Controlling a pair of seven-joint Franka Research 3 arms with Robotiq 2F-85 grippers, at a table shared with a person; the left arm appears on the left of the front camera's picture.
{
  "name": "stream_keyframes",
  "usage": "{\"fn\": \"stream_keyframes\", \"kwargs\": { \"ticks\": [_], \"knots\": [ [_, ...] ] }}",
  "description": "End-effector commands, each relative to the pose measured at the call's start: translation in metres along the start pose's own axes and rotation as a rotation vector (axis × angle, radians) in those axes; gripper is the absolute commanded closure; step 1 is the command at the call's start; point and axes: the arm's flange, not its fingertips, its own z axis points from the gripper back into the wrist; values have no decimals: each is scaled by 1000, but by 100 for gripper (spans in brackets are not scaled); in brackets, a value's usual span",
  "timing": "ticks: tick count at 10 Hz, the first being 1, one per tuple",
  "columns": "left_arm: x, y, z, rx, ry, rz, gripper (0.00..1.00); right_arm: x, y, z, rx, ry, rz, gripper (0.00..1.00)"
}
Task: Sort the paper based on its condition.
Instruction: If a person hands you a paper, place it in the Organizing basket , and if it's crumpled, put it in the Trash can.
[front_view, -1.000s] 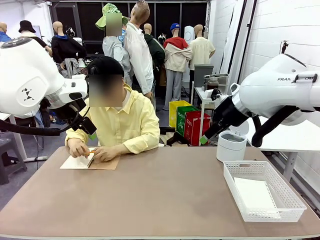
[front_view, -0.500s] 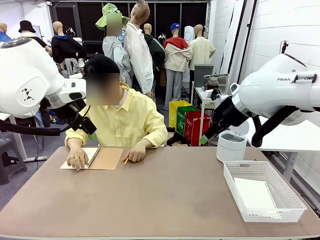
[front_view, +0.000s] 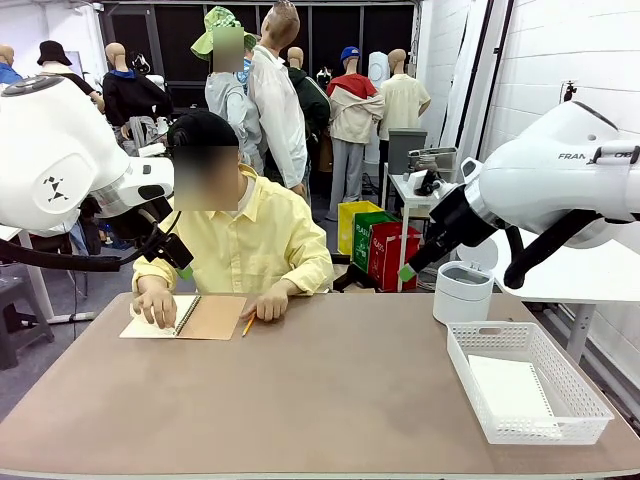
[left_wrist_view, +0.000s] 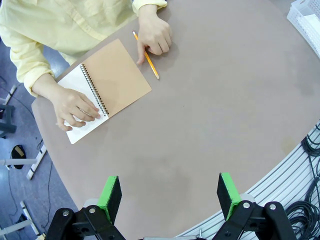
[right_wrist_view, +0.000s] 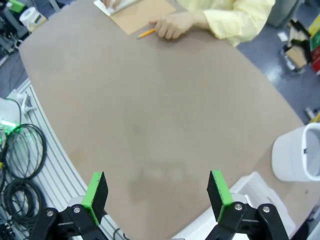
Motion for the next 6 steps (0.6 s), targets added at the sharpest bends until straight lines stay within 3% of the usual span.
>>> {"fn": "stream_keyframes", "kwargs": {
  "ticks": [1,6],
  "knots": [
    [-1,1,-1,-3,-9,1,0,7,2,-2,16,-63,62,0],
    [-1,1,-1,-3,-9,1,0,9,7,4,-3,-34,47,0]
  ]
}}
